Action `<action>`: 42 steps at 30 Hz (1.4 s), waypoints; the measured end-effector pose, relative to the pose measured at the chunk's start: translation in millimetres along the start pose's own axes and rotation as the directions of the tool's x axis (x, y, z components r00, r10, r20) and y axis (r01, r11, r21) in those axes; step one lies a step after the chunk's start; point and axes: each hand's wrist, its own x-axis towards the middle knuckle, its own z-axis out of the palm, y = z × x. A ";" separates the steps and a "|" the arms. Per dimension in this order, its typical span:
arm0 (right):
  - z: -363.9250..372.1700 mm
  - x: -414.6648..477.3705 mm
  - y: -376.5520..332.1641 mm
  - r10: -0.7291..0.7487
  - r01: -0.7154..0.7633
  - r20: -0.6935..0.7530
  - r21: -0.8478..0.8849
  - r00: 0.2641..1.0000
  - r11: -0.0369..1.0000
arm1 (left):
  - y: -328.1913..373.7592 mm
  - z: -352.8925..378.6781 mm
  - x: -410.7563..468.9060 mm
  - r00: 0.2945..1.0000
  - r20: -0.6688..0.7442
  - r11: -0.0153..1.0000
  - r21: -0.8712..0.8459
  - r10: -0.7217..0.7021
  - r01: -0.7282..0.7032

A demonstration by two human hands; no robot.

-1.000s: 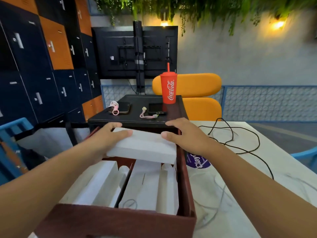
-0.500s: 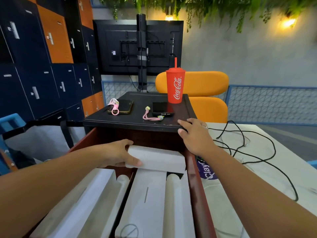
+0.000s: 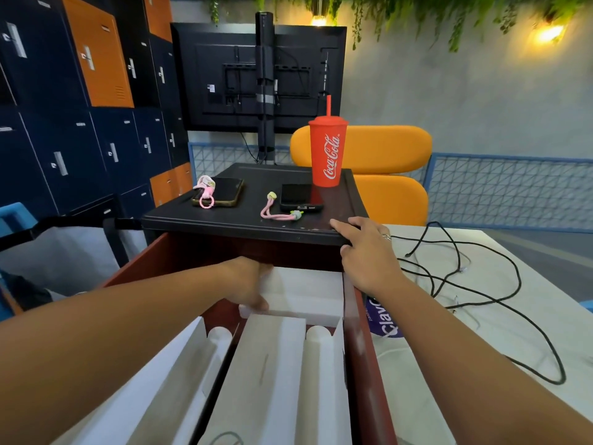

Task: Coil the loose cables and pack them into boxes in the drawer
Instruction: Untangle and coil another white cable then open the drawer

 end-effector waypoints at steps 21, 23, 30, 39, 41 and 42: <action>1.8 2.2 3.4 -0.008 0.008 -0.012 0.040 1.000 0.999 | 20.6 9.0 54.8 0.950 -0.264 0.981 0.052 -0.169 0.188; 0.9 3.6 3.5 0.005 -0.004 -0.014 0.064 1.000 0.998 | 21.1 8.9 51.7 0.954 -0.251 0.981 0.057 -0.166 0.185; -5.7 7.4 2.3 0.009 -0.010 0.025 0.035 1.000 0.999 | 41.4 -0.3 -6.8 0.995 -0.089 0.995 0.094 -0.038 0.046; -7.6 6.5 -3.1 0.042 -0.043 0.037 0.023 0.998 0.999 | 37.1 -21.6 -144.3 0.956 -0.213 0.913 -0.312 0.203 -0.263; -8.9 6.4 -4.5 0.055 -0.057 0.060 0.031 0.997 0.998 | 30.0 -15.6 -170.9 0.941 -0.240 0.841 -0.433 0.238 -0.323; -10.5 4.7 -6.8 0.071 -0.075 0.065 0.068 0.995 0.995 | 27.5 -11.5 -183.3 0.934 -0.242 0.803 -0.483 0.261 -0.350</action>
